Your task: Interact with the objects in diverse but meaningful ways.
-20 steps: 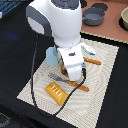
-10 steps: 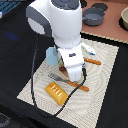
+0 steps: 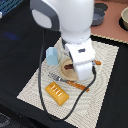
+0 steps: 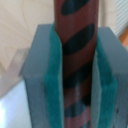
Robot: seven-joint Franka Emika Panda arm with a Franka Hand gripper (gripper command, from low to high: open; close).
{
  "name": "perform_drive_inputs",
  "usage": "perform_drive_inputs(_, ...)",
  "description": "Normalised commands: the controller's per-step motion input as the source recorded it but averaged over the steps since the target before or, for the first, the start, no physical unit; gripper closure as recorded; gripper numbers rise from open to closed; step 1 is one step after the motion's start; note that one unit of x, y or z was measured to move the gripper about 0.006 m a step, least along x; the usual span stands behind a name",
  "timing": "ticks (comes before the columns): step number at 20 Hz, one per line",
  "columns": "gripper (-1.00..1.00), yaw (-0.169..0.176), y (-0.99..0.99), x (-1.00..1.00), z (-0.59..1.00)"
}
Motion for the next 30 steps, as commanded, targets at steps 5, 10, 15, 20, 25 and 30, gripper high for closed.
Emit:
perform_drive_inputs(5,1.0,-0.021,-0.07,0.31,0.29)
perform_drive_inputs(10,1.0,-0.002,-0.06,0.36,0.17)
perform_drive_inputs(15,1.0,-0.066,0.0,0.66,0.18)
perform_drive_inputs(20,1.0,-0.086,-0.16,0.67,0.1)
perform_drive_inputs(25,1.0,-0.062,-0.27,0.65,0.1)
perform_drive_inputs(30,1.0,-0.036,-0.34,0.65,0.14)
